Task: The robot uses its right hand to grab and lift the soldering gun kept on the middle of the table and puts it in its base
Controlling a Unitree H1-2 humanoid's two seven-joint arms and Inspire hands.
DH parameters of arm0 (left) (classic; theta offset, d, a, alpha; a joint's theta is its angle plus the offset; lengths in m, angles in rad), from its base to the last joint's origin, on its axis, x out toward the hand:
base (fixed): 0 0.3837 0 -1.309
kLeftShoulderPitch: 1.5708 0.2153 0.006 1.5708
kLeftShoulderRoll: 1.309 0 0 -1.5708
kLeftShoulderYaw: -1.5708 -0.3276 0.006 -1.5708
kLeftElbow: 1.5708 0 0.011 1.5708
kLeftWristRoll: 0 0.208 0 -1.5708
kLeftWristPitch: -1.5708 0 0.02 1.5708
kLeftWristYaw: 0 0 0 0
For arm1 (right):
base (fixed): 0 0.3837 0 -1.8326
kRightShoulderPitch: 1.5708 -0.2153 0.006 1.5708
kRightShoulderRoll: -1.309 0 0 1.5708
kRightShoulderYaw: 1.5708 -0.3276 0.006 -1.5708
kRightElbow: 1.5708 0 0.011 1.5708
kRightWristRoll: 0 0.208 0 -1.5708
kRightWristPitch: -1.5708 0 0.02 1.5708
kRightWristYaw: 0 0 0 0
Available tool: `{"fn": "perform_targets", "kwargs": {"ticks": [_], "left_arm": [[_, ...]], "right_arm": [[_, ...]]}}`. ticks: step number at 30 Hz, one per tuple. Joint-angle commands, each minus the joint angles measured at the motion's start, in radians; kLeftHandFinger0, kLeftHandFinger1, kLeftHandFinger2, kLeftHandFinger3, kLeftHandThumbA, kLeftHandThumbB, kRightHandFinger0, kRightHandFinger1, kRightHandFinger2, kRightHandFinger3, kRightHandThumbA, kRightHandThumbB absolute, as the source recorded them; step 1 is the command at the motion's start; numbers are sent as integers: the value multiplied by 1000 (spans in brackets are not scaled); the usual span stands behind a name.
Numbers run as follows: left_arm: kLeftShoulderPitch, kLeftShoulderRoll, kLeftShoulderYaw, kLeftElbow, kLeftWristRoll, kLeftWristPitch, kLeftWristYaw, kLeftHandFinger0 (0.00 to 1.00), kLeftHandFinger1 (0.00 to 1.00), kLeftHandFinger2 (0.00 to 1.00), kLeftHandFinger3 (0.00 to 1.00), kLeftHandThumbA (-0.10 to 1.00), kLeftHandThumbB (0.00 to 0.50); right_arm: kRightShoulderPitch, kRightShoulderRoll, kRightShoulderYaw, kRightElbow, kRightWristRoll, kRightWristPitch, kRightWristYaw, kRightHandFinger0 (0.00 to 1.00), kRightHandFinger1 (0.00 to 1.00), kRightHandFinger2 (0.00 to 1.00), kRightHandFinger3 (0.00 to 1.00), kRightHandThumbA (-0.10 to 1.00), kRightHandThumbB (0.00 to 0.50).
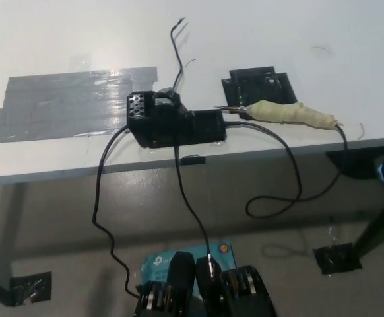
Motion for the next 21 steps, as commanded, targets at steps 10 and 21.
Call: {"fn": "perform_targets", "kwargs": {"ticks": [10,21], "left_arm": [[212,-81,-118,378,0,-45,-35,1000,1000,1000,1000,119,133],[223,-46,-260,379,22,27,-74,994,1000,1000,1000,108,61]], "right_arm": [[-219,-87,358,335,-226,30,163,1000,1000,1000,1000,384,311],[-494,-63,561,671,-348,-27,216,1000,1000,1000,1000,437,313]]}}
